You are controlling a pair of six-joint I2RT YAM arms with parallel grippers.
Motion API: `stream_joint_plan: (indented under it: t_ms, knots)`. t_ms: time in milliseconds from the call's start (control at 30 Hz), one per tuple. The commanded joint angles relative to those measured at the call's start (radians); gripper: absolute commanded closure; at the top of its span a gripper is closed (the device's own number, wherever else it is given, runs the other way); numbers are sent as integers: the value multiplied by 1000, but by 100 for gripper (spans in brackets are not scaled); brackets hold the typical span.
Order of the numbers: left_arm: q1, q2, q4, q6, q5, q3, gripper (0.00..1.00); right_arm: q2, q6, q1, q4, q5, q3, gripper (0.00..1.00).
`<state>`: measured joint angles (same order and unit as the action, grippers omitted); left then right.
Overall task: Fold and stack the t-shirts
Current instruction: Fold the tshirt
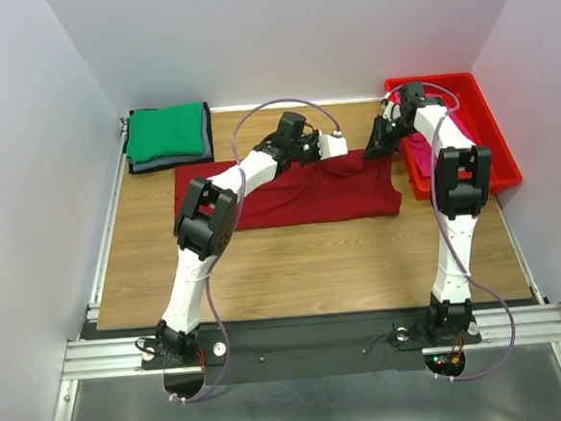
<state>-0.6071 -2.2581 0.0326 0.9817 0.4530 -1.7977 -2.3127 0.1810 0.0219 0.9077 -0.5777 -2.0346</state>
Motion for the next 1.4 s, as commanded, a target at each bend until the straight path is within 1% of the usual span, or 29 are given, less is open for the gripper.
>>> stream_joint_plan:
  t_ms: [0, 33, 67, 100, 133, 200, 233, 300, 400, 433, 467, 500, 533, 600, 633, 700, 733, 833, 1067, 1200, 1233, 1367]
  knots:
    - [29, -20, 52, -96, -74, -97, 93, 47, 6, 3, -30, 44, -22, 72]
    - [42, -27, 56, -125, -88, -123, 87, 52, 6, 3, -30, 52, -16, 55]
    - [49, -35, 62, -167, -114, -133, 80, 58, 3, 3, -32, 62, -4, 47]
    - [53, -47, 61, -190, -123, -147, 68, 68, 0, 3, -32, 71, 2, 44]
    - [64, -49, 59, -211, -132, -158, 62, 75, -3, 3, -30, 72, 7, 39]
    - [87, -32, 38, -263, -132, -173, 56, 108, -17, 3, -30, 68, 27, 39]
    - [96, -20, 32, -279, -132, -170, 55, 122, -26, 3, -32, 64, 36, 39]
    - [122, 41, -16, -296, -126, -144, 55, 153, -63, 3, -29, 55, 62, 39]
    - [159, 181, -69, -313, -135, -28, 55, 225, -130, 3, -26, 44, 138, 39]
    - [176, 216, -110, -333, -134, 39, 55, 263, -165, 3, -26, 42, 163, 40]
    - [193, 250, -131, -348, -134, 72, 55, 277, -173, 3, -18, 45, 183, 42]
    - [237, 311, -155, -363, -128, 104, 55, 289, -210, 1, -16, 58, 204, 44]
    - [260, 337, -221, -370, -119, 159, 55, 309, -242, 1, -12, 65, 247, 48]
    - [309, 402, -281, -373, -112, 213, 58, 320, -276, 0, 14, 87, 283, 52]
    - [360, 420, -301, -374, -109, 278, 59, 320, -290, 0, 19, 113, 313, 56]
    - [414, 469, -352, -370, -86, 342, 60, 317, -324, -2, 25, 159, 341, 60]
    - [453, 480, -368, -362, -88, 401, 60, 311, -334, -5, 23, 171, 352, 61]
    - [490, 496, -384, -328, -122, 496, 60, 273, -362, -8, 16, 208, 363, 64]
    - [555, 447, -361, -325, -203, 618, 63, 210, -397, -34, -18, 295, 410, 67]
    - [575, 451, -350, -311, -266, 716, 67, 207, -426, -56, -26, 358, 455, 68]
    - [582, 459, -352, -307, -276, 763, 68, 208, -439, -57, -24, 381, 477, 68]
    - [599, 537, -372, -273, -306, 899, 71, 268, -475, -59, -20, 421, 551, 68]
